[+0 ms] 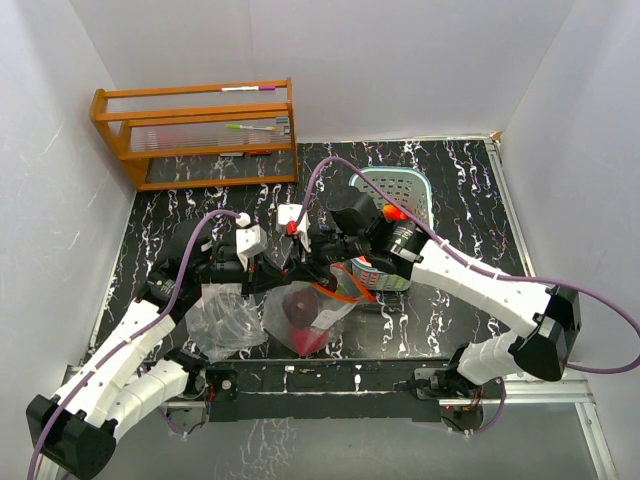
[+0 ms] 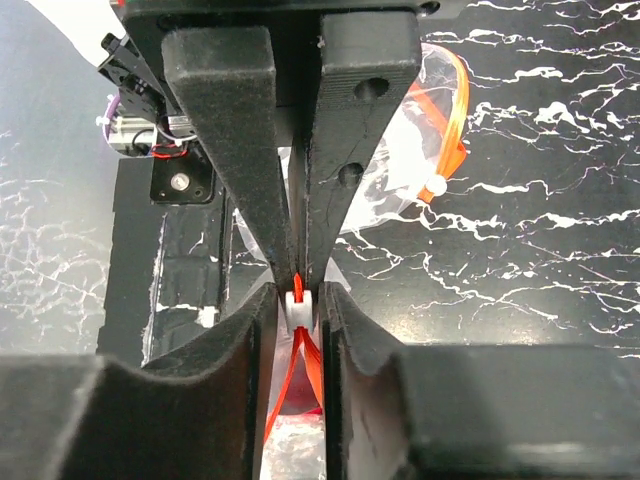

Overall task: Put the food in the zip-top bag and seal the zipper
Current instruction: Zip the zipper food storage bag at the center of the board.

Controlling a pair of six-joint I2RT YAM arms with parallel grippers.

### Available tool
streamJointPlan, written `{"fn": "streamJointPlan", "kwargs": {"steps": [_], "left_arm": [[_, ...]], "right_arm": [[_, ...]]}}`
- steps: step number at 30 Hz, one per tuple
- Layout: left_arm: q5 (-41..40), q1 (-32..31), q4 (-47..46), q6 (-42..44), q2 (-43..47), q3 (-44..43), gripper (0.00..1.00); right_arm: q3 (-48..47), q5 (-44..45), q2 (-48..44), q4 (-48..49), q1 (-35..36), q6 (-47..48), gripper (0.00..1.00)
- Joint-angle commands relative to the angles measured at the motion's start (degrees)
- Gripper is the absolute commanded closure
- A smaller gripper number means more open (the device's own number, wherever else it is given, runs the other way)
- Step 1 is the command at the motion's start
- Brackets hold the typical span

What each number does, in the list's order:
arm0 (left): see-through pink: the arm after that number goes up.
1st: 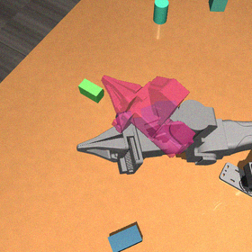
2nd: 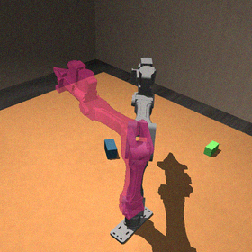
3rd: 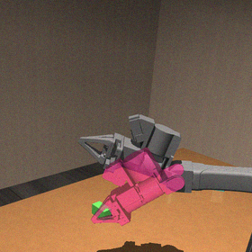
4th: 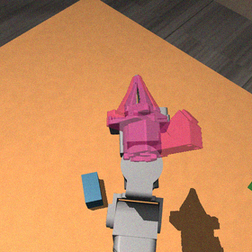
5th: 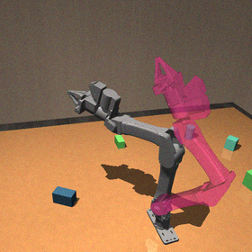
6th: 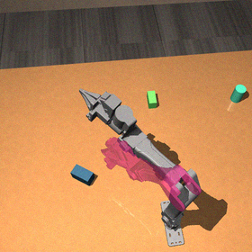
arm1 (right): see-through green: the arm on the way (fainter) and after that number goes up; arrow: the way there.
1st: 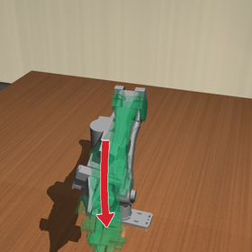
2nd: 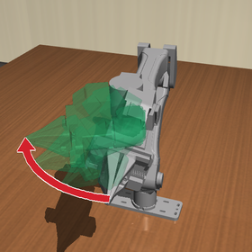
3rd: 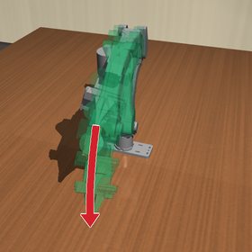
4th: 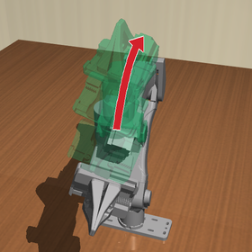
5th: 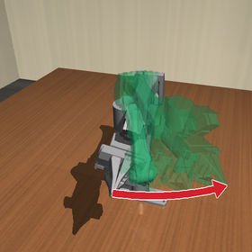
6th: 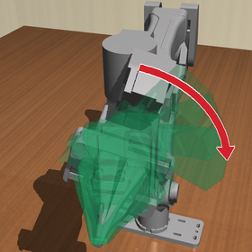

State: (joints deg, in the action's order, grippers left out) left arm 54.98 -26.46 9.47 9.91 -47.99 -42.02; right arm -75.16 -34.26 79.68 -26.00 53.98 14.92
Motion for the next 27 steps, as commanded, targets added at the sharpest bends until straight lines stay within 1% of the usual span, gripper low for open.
{"fn": "streamJointPlan", "kwargs": {"steps": [1, 4, 5, 9, 14, 18, 23, 27], "left_arm": [[1.21, 0.00, -0.77, 0.65, 1.08, -1.35, 1.00], [0.61, 0.00, -0.65, 0.67, 1.10, -1.39, 1.00], [0.51, 0.05, -0.60, 0.71, 1.10, -1.40, 1.00], [-1.44, -0.01, 0.20, 0.83, 1.48, -2.14, 1.00], [-6.38, 0.01, 1.04, 1.21, 3.03, -3.92, 1.00], [-8.44, 0.00, -0.18, 0.56, 4.41, -4.35, 1.00], [-10.25, 0.01, -1.29, -0.13, 4.50, -5.05, 1.00], [-13.32, 0.00, -4.03, -1.68, 4.40, -5.69, 1.00]], "right_arm": [[-3.54, -0.46, -1.06, 1.41, 0.23, -0.80, 0.80], [-3.47, 0.62, -1.26, 1.24, 0.14, -1.55, 0.91], [-3.49, 0.86, -1.28, 1.13, 0.15, -1.86, 0.92], [-3.31, 1.67, -1.49, -0.56, -0.02, -2.63, 0.92], [-0.56, 4.42, -3.43, -1.82, -0.51, -3.42, 0.92], [2.28, 6.87, -6.09, -1.80, -1.09, -4.32, 0.92], [5.38, 7.93, -10.08, -2.23, -1.90, -4.93, 0.92], [7.77, 9.01, -12.43, -2.70, -2.21, -6.01, 0.92]]}}
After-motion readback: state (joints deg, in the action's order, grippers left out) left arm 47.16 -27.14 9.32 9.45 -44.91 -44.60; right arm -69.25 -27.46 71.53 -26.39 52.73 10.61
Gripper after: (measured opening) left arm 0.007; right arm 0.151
